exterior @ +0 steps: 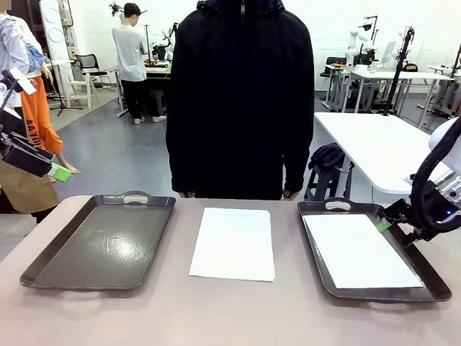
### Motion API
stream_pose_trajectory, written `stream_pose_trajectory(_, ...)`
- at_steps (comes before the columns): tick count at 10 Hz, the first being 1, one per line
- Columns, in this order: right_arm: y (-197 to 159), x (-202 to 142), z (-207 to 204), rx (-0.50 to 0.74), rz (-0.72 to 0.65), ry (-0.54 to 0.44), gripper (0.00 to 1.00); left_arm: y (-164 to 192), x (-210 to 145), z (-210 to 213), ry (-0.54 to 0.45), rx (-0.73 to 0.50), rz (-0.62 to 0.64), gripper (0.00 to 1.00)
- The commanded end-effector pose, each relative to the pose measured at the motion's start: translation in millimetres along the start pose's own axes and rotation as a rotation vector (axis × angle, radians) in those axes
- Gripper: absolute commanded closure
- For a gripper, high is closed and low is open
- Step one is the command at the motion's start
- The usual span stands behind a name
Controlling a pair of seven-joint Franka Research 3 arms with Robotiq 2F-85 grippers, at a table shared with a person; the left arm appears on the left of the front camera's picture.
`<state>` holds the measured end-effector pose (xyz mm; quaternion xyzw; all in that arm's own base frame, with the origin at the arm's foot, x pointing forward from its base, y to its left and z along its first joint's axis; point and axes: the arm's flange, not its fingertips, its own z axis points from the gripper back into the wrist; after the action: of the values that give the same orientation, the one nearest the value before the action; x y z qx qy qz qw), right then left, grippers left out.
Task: Sort the A4 documents.
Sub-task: Receive the A4 Paper.
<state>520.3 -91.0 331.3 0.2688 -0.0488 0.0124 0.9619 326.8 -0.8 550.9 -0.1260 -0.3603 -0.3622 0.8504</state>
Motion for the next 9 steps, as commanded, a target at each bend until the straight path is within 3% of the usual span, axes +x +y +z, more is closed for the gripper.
stream_pose_trajectory(1,0.3,0.2,0.2,0.0,0.0,0.0,0.0,0.7,-0.5,0.1,-0.005,-0.008,-0.005,0.0)
stream_pose_trajectory(3,0.0,0.0,0.0,0.0,0.0,0.0,0.0,0.7,-0.5,0.1,-0.005,-0.008,-0.005,0.0)
stream_pose_trajectory(4,25.7,-6.0,33.4,-0.051,0.139,-0.101,0.0,0.7,-0.5,0.1,-0.005,-0.008,-0.005,0.0)
stream_pose_trajectory(5,53.5,-17.7,68.3,-0.015,0.262,-0.169,0.0,0.7,-0.5,0.1,-0.005,-0.008,-0.005,0.0)
stream_pose_trajectory(8,108.0,-52.6,142.0,0.107,0.588,-0.247,0.0,0.7,-0.5,0.1,-0.005,-0.008,-0.005,0.0)
stream_pose_trajectory(9,115.4,-62.5,156.1,0.137,0.677,-0.229,0.0,0.7,-0.5,0.1,-0.005,-0.008,-0.005,0.0)
